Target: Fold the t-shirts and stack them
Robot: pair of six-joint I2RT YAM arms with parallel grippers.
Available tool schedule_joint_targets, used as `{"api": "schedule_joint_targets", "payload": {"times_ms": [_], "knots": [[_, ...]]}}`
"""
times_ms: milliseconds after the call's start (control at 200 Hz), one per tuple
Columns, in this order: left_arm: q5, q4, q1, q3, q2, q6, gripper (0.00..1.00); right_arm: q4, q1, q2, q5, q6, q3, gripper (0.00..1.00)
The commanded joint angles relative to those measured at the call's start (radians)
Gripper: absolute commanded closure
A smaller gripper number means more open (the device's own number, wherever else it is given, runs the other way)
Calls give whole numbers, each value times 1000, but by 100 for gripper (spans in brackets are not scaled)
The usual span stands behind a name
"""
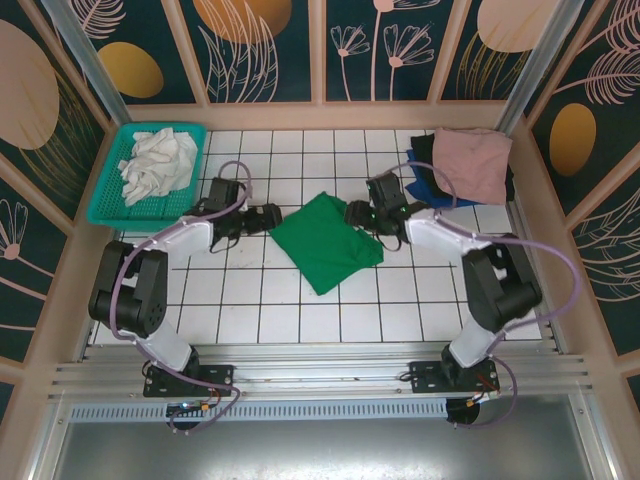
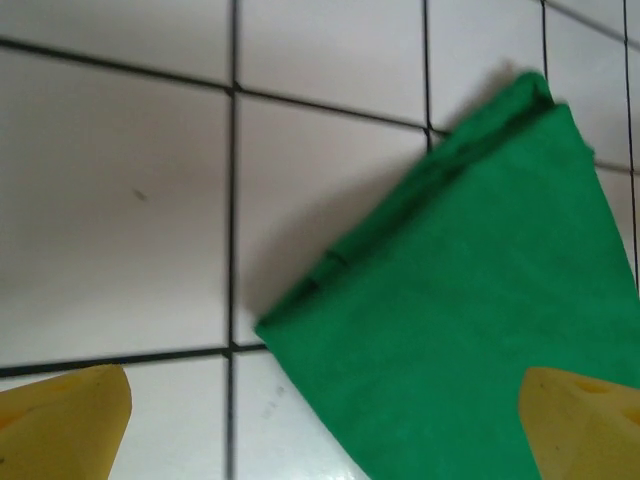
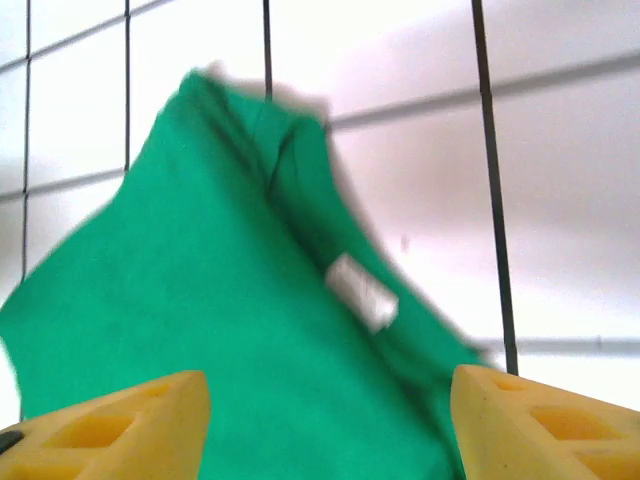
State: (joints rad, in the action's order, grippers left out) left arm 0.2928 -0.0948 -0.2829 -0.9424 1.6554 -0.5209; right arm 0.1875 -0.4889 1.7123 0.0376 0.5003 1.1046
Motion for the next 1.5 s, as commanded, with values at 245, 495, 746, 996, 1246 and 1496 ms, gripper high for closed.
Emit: {"api": "schedule_joint_targets", "payload": {"times_ms": [245,495,746,996,1246,1496], "knots": [[77,150,-44,52,110,-80,24,-58,6,204,146,-130,47,35],[44,-7,-43,-247,301,52,32,-74,-52,5,171,27,-214,35],[25,-120,-33,-479,387,125,26,2,-103,-105,-14,116,-219,33],[-38,-96,-24,-316,285,125,21,-15,-99,83,-6,95,-91,33],[-59,-69,-25,-185,224,122,21,45,-117,183,-88,83,-11,33],[-66,-83,-23,-168,192,131,22,158,-124,147,-243,98,-2,32]]}}
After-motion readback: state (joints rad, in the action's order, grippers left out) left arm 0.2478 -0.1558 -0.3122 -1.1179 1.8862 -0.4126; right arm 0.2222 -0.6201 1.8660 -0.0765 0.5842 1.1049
